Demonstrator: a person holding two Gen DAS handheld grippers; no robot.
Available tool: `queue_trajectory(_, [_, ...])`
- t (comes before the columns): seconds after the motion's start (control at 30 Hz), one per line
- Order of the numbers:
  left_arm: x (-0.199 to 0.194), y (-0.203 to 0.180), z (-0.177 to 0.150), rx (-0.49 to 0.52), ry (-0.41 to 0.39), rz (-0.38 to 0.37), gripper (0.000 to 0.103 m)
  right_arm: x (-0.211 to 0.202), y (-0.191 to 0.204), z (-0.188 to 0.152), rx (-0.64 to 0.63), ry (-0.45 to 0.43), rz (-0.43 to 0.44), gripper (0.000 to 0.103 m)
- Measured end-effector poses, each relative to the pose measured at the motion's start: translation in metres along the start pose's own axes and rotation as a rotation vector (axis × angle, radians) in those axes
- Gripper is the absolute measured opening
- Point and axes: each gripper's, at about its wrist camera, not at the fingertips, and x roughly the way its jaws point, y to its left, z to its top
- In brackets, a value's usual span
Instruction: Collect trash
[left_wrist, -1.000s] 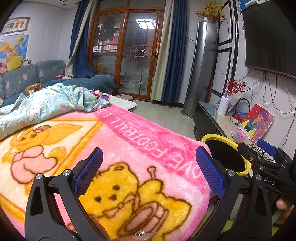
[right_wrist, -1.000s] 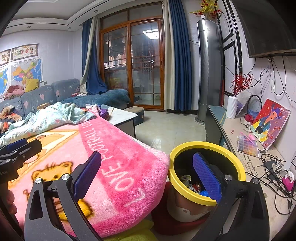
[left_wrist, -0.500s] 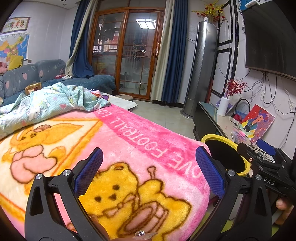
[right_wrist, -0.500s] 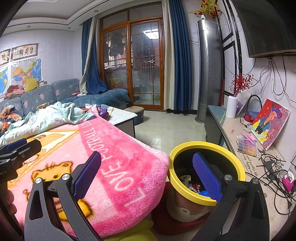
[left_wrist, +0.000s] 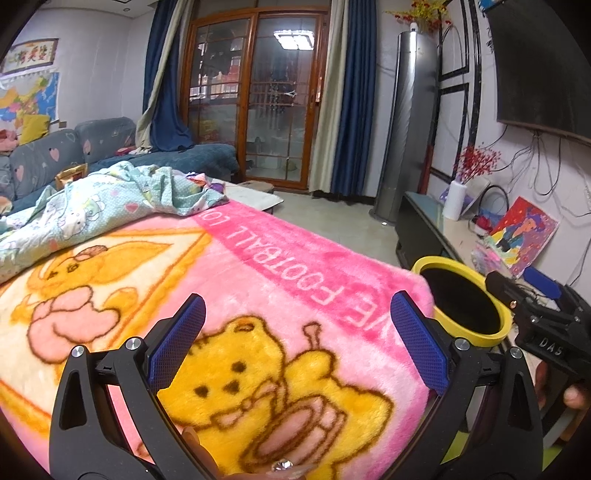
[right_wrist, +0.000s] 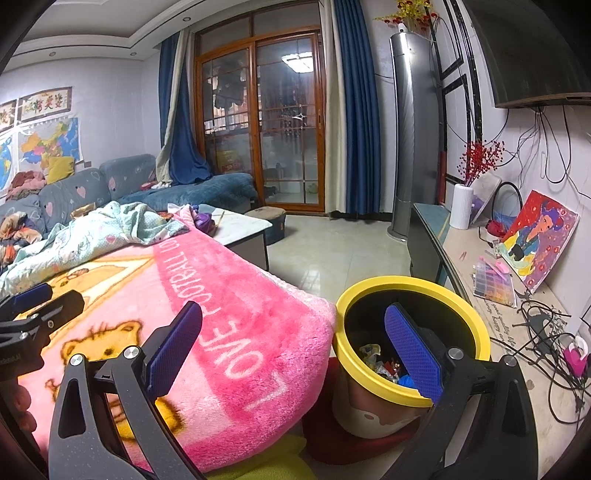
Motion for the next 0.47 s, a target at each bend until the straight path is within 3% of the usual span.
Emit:
queue_trajectory(0.17, [-0.009,0.019,0.003,-0.08,-0.005,0.006,0.092,0.014,0.011,0.006,-0.055,0.066,0.019,0.096])
queue_trajectory(0.27, [-0.022,0.058,0.006,-0.175,0.0,0.085,0.092,0.026,0.049,0.016,-0.097,0.101,0.083,0.096])
queue_trajectory(0.33, [-0.035,0.093,0.004,-0.216,0.003,0.18,0.092,0.036,0.093,0.021,-0.135,0.129,0.179,0.097])
queue_trajectory(0.43, [-0.059,0.167,-0.011,-0.301,0.047,0.393,0.092,0.053,0.17,0.019,-0.187,0.218,0.33,0.096])
queue_trajectory(0.47, [-0.067,0.198,-0.021,-0.335,0.095,0.48,0.092,0.061,0.213,0.013,-0.212,0.287,0.412,0.096])
